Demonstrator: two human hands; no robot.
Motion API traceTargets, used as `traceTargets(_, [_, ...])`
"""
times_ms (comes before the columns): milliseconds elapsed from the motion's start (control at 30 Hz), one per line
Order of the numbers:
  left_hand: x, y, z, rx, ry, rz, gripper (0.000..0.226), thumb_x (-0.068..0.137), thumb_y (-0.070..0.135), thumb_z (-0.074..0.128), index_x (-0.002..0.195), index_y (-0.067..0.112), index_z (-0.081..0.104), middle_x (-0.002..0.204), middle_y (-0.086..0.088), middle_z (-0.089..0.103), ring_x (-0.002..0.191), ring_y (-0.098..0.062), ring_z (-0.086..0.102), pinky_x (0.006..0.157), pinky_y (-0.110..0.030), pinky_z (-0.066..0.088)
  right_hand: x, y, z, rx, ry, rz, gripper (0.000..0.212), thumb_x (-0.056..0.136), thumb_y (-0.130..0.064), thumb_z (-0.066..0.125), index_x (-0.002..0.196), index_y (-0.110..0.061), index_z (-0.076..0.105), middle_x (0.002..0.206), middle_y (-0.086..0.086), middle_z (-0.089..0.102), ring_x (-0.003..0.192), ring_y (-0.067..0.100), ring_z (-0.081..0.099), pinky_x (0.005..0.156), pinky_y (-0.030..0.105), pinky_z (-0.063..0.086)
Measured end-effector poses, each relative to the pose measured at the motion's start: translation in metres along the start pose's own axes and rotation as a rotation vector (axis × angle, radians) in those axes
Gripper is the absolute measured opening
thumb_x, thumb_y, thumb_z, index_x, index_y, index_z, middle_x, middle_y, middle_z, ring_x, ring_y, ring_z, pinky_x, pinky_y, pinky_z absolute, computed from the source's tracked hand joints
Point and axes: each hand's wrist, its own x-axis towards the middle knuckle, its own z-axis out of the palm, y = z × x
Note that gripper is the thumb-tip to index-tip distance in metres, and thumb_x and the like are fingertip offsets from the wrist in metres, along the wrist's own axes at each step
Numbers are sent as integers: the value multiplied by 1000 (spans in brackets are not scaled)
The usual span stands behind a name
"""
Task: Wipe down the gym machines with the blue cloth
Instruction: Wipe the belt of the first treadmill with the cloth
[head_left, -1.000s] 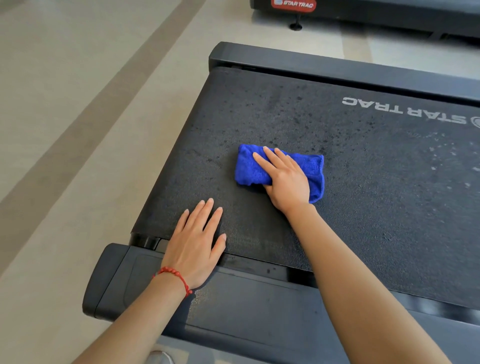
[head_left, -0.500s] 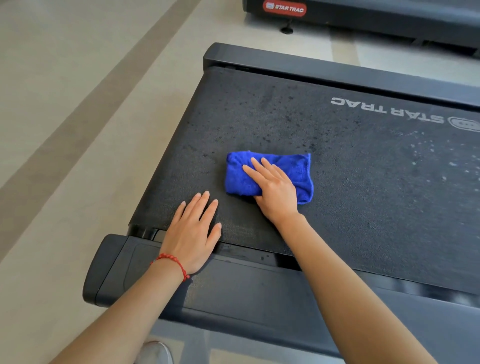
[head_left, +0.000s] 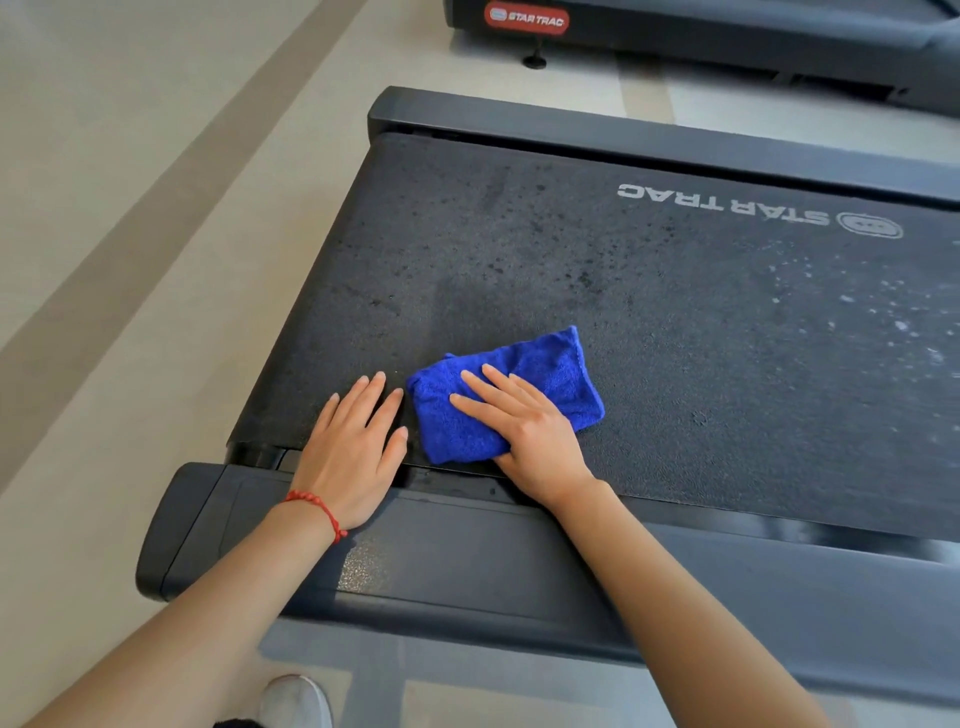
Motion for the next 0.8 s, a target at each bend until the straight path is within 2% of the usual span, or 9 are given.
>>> traceTargets(167, [0, 1, 0, -1, -16, -12, 68, 89, 43, 15, 134, 3, 47, 144, -16, 38, 135, -32, 32, 108, -48, 22, -16, 6, -6, 23, 1, -33, 61, 64, 2, 54, 120, -21, 61, 131, 1, 55, 125, 21, 47, 109, 26, 22])
traceTargets(333, [3, 11, -1, -17, -8, -3, 67, 89, 41, 15, 133, 3, 49, 143, -16, 40, 133, -32, 34, 107, -49, 24, -21, 14, -10, -1, -28, -46, 69, 61, 7, 66, 122, -23, 60, 134, -2, 53, 127, 21, 46, 109, 31, 26])
traceTargets(533, [5, 35, 8, -18, -33, 66, 64, 90, 39, 17, 133, 3, 49, 142, -15, 41, 133, -31, 35, 107, -47, 23, -39, 29, -23, -43, -4, 78, 63, 64, -1, 43, 120, -22, 62, 133, -1, 54, 127, 22, 46, 109, 29, 23])
traceTargets(700, [13, 50, 12, -20, -41, 80, 66, 90, 40, 16, 134, 4, 48, 144, -13, 39, 134, -29, 33, 108, -47, 22, -72, 49, -48, -55, 48, 232, 62, 65, 3, 55, 122, -22, 60, 135, -1, 52, 130, 19, 36, 108, 41, 25])
traceTargets(800, [20, 63, 15, -17, -44, 107, 61, 90, 37, 21, 129, 1, 52, 139, -16, 45, 129, -33, 40, 103, -50, 29, -73, 50, -47, -91, 73, 232, 65, 61, 7, 68, 120, -20, 61, 132, 3, 54, 127, 27, 43, 106, 45, 22])
